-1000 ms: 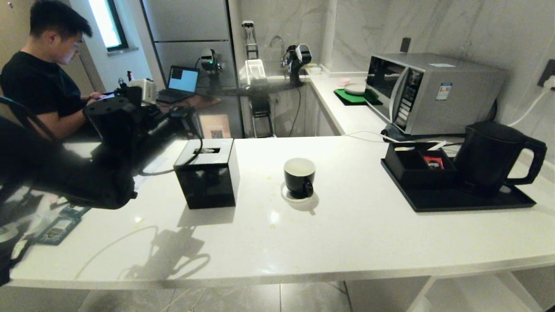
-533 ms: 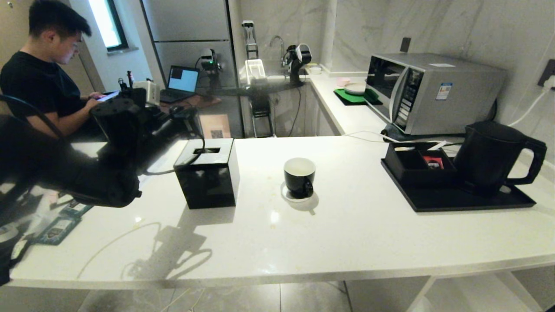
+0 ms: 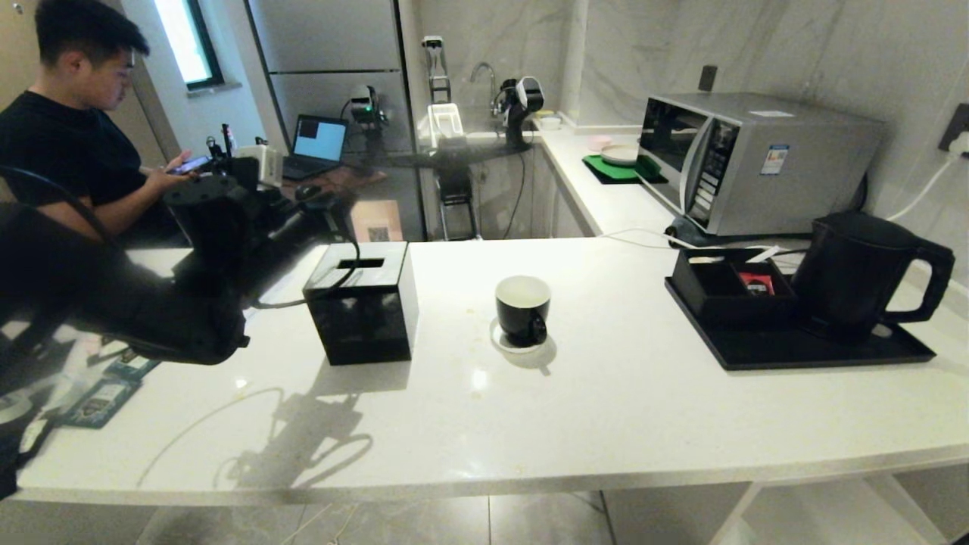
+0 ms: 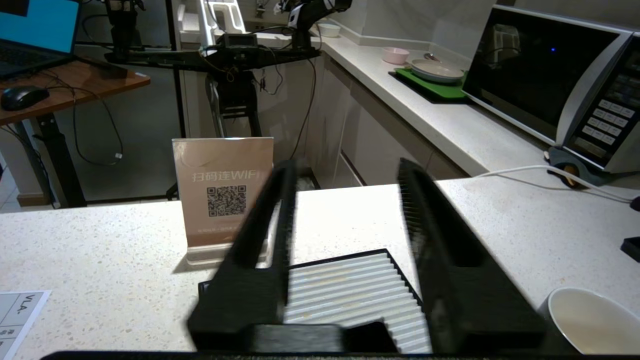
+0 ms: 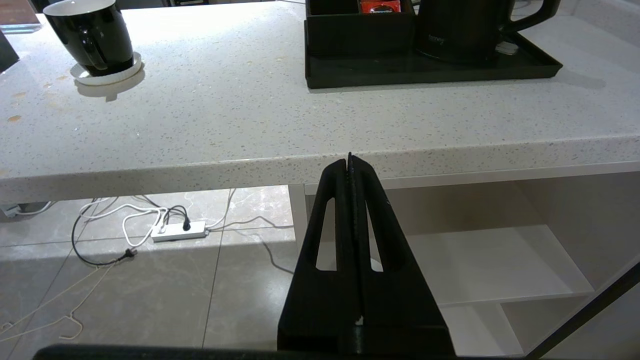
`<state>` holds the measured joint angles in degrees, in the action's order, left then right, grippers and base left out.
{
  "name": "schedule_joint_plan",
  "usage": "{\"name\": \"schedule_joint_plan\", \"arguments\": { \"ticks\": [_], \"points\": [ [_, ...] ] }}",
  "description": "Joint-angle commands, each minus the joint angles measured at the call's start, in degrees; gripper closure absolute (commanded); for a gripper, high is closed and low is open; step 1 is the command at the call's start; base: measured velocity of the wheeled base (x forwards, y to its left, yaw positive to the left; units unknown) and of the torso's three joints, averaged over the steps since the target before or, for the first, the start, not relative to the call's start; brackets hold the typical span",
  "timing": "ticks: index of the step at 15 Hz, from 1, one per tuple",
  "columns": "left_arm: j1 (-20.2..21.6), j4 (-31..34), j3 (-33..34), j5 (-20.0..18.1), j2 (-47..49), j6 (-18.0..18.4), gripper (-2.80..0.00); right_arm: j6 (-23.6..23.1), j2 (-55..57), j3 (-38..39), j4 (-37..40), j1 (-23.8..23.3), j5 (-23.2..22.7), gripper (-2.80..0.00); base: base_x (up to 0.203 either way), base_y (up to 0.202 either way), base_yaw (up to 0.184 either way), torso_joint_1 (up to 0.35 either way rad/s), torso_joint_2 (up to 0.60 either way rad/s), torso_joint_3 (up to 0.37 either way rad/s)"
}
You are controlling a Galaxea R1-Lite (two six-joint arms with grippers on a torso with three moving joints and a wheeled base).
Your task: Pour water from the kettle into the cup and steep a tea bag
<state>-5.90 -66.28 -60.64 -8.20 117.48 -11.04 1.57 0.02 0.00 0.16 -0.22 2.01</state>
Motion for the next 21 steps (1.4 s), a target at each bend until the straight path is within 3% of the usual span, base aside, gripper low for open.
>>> {"name": "schedule_joint_plan", "arguments": {
  "ticks": [1,5,15,21],
  "points": [
    [0.01,-0.43,-0.18,-0.06,0.12,0.13,0.0,0.01,0.06,0.0,0.02,-0.01,0.01,0.0,0.0,0.0,0.0,0.0,0.0,0.0],
    [0.01,-5.44,-0.1,-0.07,0.03,-0.21,0.0,0.01,0.06,0.0,0.02,-0.03,0.01,0.0,0.0,0.0,0.0,0.0,0.0,0.0],
    [-0.21,-4.96,1.79,-0.06,-6.98,-0.15,0.0,0.01,0.0,0.0,0.02,0.02,0.01,0.0,0.0,0.0,0.0,0.0,0.0,0.0],
    [-1.93,-5.02,8.54,-0.04,-16.91,-0.12,0.0,0.01,0.02,0.0,0.02,0.01,0.01,0.0,0.0,0.0,0.0,0.0,0.0,0.0]
  ]
}}
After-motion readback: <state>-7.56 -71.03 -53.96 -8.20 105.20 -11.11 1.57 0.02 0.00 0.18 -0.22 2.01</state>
